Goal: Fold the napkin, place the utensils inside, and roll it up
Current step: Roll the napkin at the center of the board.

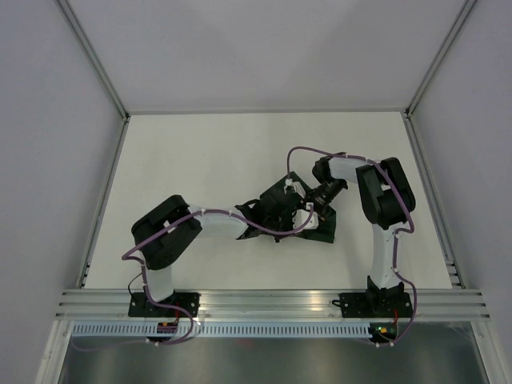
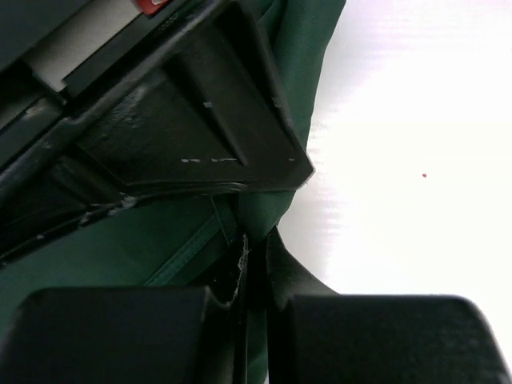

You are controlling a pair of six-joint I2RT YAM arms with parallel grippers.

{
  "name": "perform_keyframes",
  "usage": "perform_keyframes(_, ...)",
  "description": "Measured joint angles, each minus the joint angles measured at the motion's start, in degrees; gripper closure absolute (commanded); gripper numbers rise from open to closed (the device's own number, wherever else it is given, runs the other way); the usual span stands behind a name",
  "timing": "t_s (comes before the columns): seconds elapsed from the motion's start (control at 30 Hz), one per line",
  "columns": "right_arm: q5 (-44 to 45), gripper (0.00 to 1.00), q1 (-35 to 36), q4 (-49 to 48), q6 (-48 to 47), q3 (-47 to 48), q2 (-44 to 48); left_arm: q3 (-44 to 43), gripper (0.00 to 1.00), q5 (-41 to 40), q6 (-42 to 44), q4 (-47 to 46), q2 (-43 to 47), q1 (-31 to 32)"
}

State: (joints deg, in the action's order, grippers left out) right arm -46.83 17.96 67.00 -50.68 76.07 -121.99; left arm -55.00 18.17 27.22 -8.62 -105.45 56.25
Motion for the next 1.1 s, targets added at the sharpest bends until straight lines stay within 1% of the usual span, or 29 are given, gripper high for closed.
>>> perform_keyframes(0.07,0.72,0.54,-0.26,-1.22,1.29,-0.94,1.73,-1.2,0.98,2.56,-1.46,0.15,-1.16,-0.94)
perform_keyframes(0.13,1.75,0.52,-0.42,-3.48,3.3,-2.29,4.24,-2.27,0.98,4.87,-2.82,0.24,-2.19,-1.99)
perform_keyframes(0.17,2.29,0.49,-0.52,-5.44,4.37,-3.1,5.66,-2.73,0.98,5.9,-3.54,0.28,-2.67,-2.47)
perform_keyframes(0.27,4.22,0.44,-0.83,-13.31,8.13,-5.53,10.29,-4.0,0.98,9.49,-5.6,0.39,-4.07,-3.89)
perform_keyframes(0.47,7.43,0.44,-4.0,-28.76,16.65,-10.84,19.52,-5.2,0.98,17.79,-9.51,0.33,-6.29,-6.69)
perform_keyframes(0.57,8.24,0.44,-6.49,-34.58,19.74,-13.66,23.87,-6.08,0.98,21.9,-11.69,0.5,-7.67,-8.41)
perform_keyframes(0.67,8.35,0.44,-8.59,-36.85,20.26,-15.85,27.98,-9.2,0.98,25.7,-13.49,3.69,-10.05,-9.88)
perform_keyframes(0.77,8.41,0.43,-8.92,-38.18,19.37,-19.1,32.87,-13.94,0.98,28.87,-14.8,8.94,-13.05,-10.95)
perform_keyframes(0.87,9.64,0.43,-7.82,-38.75,17.38,-24.24,39.63,-17.7,0.98,31.5,-15.87,13.03,-15.5,-11.63)
perform_keyframes(0.93,11.04,0.43,-5.79,-39.85,15.74,-28.37,44.26,-19.32,0.98,33.0,-16.5,14.67,-16.68,-11.98)
perform_keyframes(1.1,17.2,0.39,2.99,-44.87,12.7,-39.95,53.75,-22.01,0.98,36.2,-18.05,17.44,-19.08,-12.59)
